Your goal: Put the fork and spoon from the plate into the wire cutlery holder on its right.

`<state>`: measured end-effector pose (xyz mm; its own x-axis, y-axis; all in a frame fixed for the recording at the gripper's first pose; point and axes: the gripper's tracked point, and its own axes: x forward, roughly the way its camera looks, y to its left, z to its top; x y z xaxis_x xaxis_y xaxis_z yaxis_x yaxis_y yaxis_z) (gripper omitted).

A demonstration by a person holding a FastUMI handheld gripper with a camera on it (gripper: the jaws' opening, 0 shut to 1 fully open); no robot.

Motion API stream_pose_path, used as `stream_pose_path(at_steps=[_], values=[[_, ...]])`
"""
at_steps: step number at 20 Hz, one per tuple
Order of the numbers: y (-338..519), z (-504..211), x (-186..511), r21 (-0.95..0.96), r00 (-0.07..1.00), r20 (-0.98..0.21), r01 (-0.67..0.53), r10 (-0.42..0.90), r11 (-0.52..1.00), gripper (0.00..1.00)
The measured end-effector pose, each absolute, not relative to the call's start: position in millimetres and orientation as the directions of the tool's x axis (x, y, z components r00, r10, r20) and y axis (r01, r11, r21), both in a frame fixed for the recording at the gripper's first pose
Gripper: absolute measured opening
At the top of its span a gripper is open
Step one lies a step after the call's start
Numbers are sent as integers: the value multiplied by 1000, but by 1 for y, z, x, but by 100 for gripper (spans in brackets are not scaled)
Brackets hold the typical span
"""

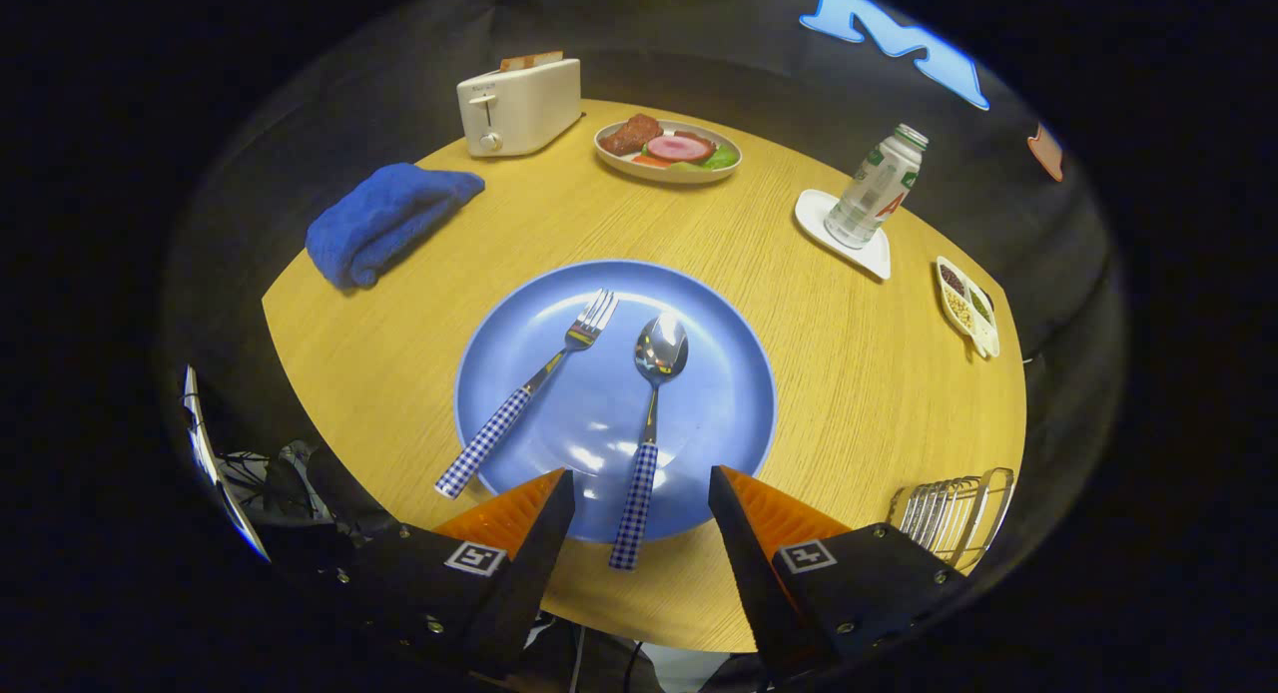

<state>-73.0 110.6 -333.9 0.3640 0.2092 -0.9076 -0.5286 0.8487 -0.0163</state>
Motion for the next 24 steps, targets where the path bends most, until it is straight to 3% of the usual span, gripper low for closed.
stream_pose_path(at_steps=[2,5,7,8,9,12,13,24], values=[[109,-342,-72,-22,345,-919,-528,191,849,84],[106,-355,-75,-13,280,-947,-532,161,847,48],[108,-369,-74,-1,233,-959,-569,159,823,48],[102,-415,-70,-21,229,-964,-569,135,822,48],[107,-373,-71,8,191,-971,-570,141,822,14],[107,-368,-73,31,136,-981,-587,137,809,15],[105,-367,-73,25,128,-984,-590,125,807,2],[44,-294,-63,-64,142,-989,-619,31,783,1]])
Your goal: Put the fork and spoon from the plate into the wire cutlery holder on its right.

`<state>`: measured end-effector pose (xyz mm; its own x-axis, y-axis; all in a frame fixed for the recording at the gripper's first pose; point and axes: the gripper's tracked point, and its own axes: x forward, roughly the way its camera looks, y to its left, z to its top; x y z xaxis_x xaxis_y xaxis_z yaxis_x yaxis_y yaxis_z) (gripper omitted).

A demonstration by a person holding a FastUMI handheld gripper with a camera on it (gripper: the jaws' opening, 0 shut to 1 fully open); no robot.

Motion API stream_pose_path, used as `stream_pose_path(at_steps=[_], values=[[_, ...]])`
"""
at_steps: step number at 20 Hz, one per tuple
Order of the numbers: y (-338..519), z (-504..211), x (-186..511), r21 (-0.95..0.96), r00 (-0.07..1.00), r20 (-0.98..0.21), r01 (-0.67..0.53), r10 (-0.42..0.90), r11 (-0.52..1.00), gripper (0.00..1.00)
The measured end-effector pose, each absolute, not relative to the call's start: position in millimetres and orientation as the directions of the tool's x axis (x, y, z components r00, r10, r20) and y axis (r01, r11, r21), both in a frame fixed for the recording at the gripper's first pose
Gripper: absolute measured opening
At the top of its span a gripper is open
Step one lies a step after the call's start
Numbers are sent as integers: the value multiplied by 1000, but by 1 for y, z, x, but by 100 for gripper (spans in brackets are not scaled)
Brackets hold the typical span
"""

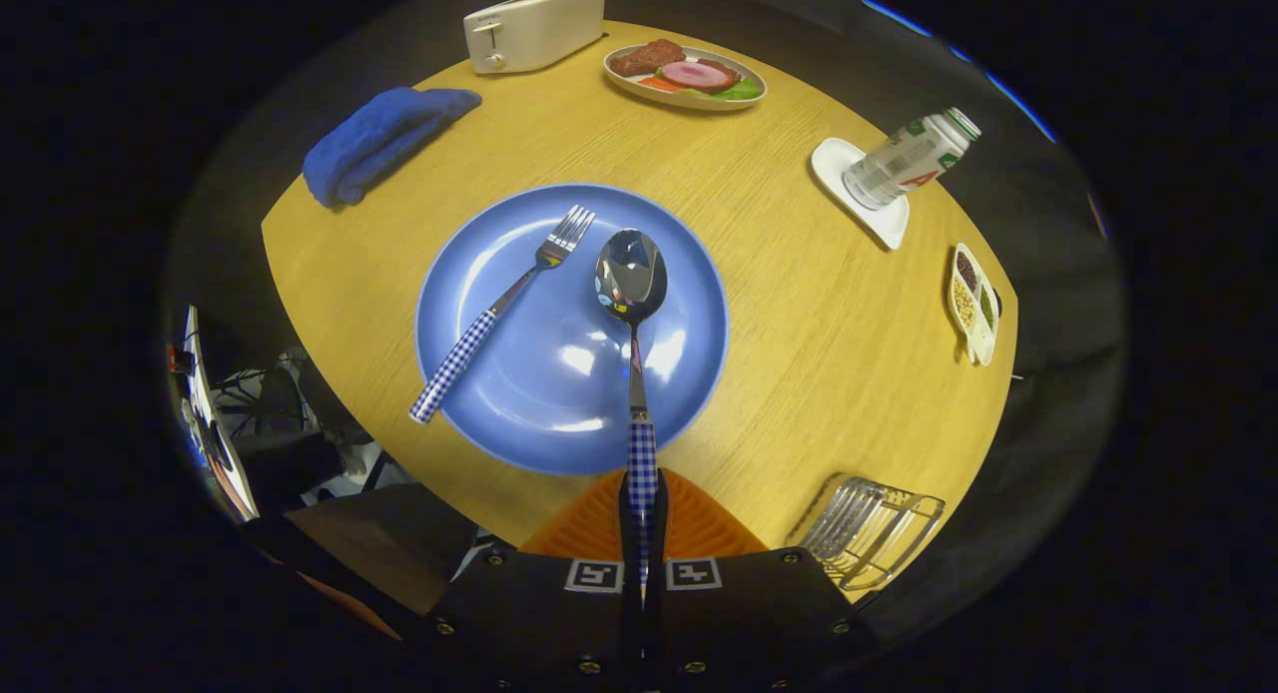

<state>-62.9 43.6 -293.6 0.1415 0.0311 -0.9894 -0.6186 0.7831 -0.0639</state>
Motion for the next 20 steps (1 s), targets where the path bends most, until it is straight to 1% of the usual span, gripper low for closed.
stream_pose_path(at_steps=[2,5,8,15,20], values=[[24,-282,-65,-83,153,-988,-595,11,800,1],[-5,-270,-77,-95,136,-990,-562,-21,822,1],[-43,-255,-84,-147,137,-987,-540,-86,828,1],[-114,-232,-115,-161,49,-986,-483,-158,861,1],[-146,-222,-124,-174,16,-982,-459,-188,871,1]])
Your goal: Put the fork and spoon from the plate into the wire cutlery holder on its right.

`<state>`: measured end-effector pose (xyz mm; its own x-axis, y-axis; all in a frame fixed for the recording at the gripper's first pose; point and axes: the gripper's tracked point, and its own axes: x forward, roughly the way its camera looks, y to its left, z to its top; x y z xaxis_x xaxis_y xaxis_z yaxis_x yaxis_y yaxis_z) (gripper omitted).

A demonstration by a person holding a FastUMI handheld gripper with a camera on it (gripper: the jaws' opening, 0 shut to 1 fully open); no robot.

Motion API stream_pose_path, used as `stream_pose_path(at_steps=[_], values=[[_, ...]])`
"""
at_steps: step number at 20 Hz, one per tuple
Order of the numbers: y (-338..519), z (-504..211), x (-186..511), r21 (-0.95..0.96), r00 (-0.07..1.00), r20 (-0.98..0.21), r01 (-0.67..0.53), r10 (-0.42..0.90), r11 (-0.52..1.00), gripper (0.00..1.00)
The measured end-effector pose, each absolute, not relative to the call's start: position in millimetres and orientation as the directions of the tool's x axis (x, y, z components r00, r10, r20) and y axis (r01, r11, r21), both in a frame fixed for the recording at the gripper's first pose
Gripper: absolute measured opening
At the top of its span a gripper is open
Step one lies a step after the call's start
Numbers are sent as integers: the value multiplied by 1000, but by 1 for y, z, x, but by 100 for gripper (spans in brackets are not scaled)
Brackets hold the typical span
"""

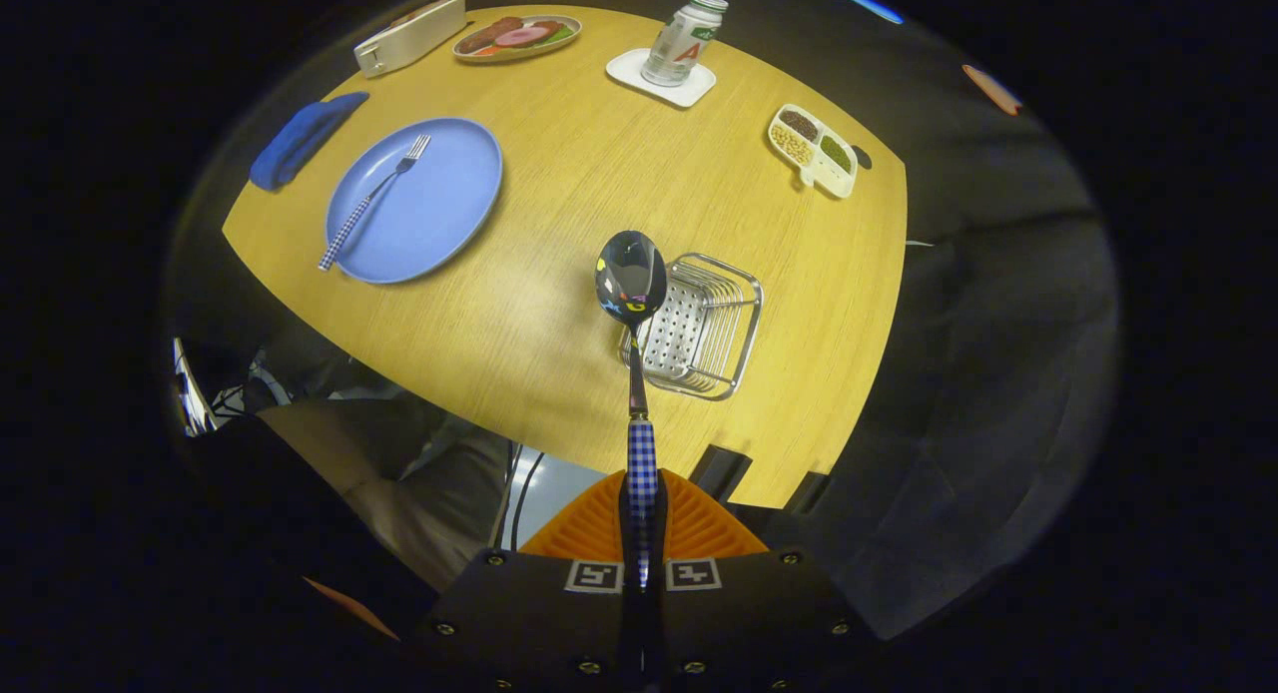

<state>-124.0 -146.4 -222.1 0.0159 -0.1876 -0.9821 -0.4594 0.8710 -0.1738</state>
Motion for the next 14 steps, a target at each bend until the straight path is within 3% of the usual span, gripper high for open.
stream_pose_path(at_steps=[7,14], values=[[-185,-234,-122,-187,-61,-968,-459,-241,868,1],[-203,-253,-109,-187,-192,-921,-545,-339,817,1]])
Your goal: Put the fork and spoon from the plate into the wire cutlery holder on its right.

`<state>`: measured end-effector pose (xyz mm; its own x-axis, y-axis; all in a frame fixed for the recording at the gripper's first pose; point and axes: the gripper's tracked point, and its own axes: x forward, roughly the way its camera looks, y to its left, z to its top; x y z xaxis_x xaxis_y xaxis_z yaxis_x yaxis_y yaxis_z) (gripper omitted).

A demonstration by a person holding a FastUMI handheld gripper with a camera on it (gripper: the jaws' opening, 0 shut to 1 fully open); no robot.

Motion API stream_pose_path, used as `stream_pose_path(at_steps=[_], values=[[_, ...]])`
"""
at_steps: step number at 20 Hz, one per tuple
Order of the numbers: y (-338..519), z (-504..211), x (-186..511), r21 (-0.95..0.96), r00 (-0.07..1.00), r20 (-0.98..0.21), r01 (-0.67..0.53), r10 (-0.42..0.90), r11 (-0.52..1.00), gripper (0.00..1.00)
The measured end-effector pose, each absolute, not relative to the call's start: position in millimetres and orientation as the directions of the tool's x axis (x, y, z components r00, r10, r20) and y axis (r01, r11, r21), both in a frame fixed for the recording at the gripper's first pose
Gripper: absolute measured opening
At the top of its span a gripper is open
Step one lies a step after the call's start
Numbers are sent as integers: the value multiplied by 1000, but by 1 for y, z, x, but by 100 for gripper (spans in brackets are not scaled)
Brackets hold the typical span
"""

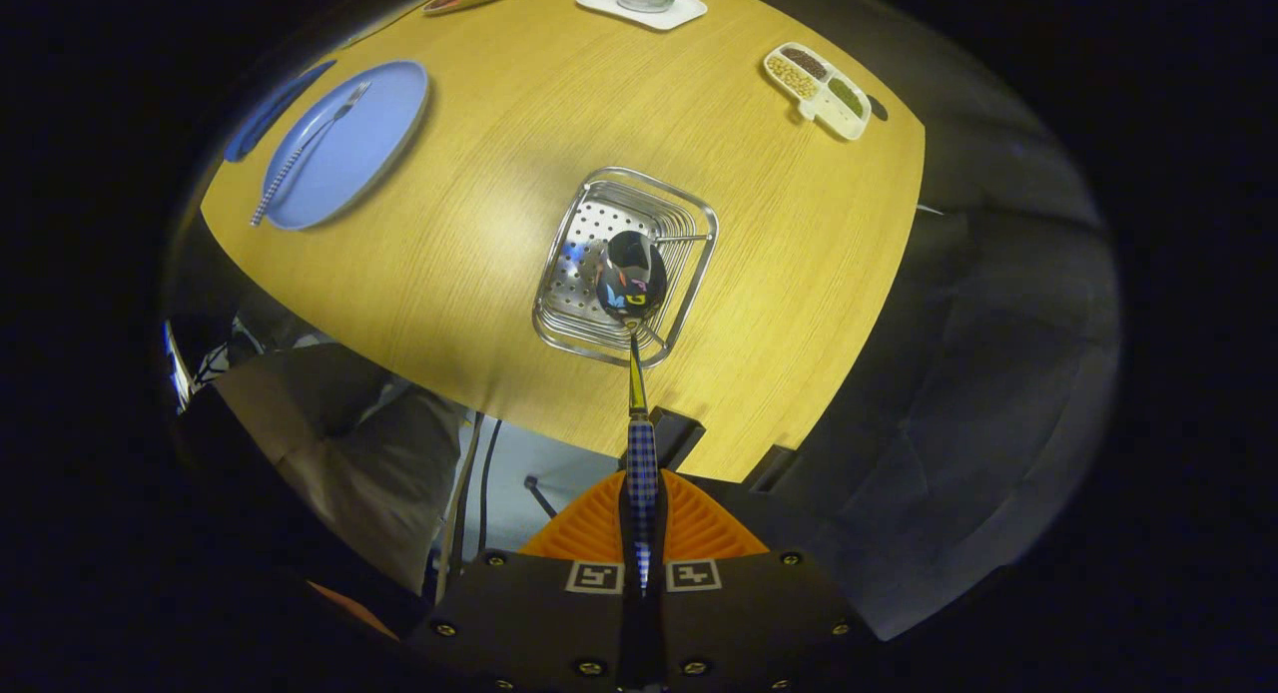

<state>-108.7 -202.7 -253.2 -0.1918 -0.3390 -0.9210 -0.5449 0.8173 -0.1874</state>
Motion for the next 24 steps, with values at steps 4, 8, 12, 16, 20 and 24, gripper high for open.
stream_pose_path(at_steps=[4,8,12,16,20,24], values=[[-201,-269,-96,-182,-219,-899,-600,-379,779,2],[-200,-276,-86,-181,-227,-888,-627,-400,758,7],[-200,-277,-73,-193,-212,-890,-627,-404,755,11],[-200,-274,-71,-203,-195,-898,-613,-395,763,59],[-188,-258,-66,-234,-112,-925,-586,-363,776,93],[-178,-238,-61,-299,-1,-935,-532,-354,792,94]])
